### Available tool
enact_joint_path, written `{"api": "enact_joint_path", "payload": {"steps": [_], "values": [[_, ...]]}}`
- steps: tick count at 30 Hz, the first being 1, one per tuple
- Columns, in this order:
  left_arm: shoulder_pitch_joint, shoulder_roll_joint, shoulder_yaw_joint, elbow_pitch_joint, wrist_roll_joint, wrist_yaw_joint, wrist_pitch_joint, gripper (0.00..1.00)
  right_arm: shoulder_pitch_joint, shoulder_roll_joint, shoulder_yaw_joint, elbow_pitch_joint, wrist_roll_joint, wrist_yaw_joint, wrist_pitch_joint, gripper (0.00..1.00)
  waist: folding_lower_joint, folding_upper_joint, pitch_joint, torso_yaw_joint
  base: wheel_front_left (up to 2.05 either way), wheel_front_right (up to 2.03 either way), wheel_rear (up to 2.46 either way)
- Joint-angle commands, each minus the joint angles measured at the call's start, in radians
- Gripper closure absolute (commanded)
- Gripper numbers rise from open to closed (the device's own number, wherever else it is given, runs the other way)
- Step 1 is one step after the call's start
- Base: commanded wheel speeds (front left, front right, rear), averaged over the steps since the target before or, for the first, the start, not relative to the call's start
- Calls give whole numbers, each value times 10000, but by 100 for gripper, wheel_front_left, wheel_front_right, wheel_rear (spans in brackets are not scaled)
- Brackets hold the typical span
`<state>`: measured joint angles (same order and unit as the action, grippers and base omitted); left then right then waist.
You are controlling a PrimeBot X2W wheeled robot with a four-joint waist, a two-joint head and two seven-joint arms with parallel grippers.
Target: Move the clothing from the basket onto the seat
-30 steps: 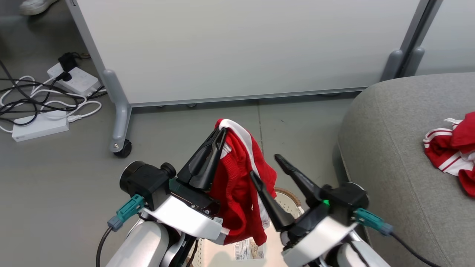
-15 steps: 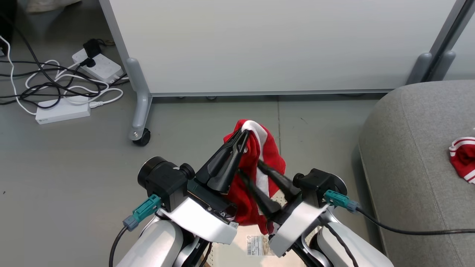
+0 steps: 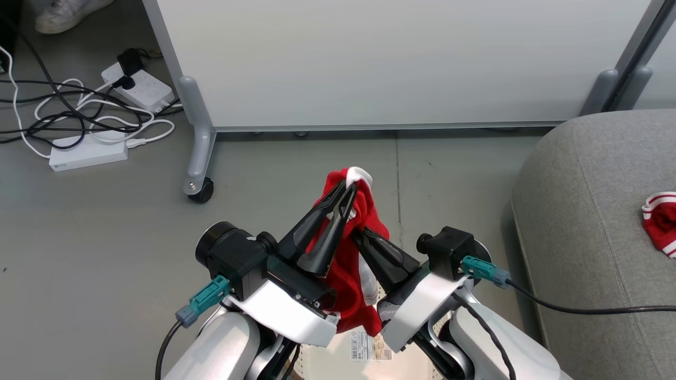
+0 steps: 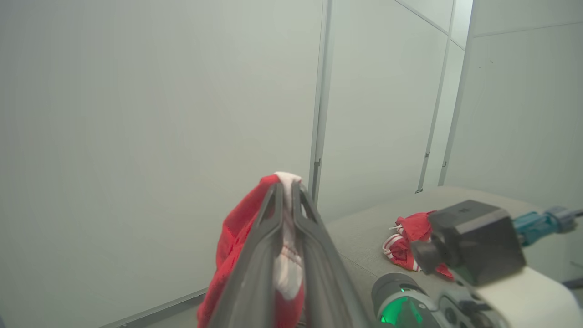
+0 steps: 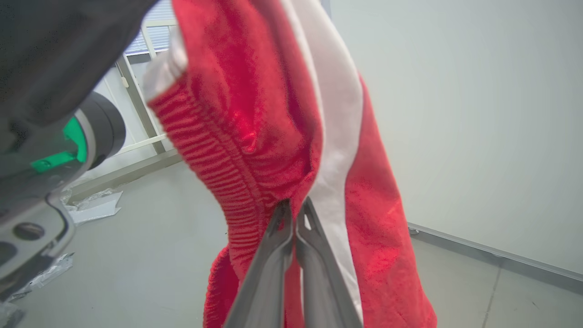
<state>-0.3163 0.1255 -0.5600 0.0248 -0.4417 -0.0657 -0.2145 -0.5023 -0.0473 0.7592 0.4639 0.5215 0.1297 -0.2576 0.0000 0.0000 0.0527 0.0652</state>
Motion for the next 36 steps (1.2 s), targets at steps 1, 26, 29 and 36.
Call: {"api": "enact_joint_path", "payload": {"steps": [1, 26, 29, 36], "values": [[-129, 71, 13, 32, -2, 50, 20, 0, -90, -55, -91, -2, 69, 21, -112, 100, 0, 0, 17, -24, 0, 0, 0], [77, 1333, -1570, -130, 902, -456, 595, 0, -130, -60, -3444, -572, -1302, 21, -92, 100, 0, 0, 1171, -2030, 0, 0, 0], [26, 1489, -1687, -132, 954, -459, 725, 0, -124, -53, -3638, -702, -1300, 21, -93, 100, 0, 0, 1369, -2492, 0, 0, 0], [-148, 1818, -1720, -203, 1092, -363, 977, 0, 8, -53, -3903, -1055, -1048, 21, -93, 100, 0, 0, 1698, -3635, 0, 0, 0]]}}
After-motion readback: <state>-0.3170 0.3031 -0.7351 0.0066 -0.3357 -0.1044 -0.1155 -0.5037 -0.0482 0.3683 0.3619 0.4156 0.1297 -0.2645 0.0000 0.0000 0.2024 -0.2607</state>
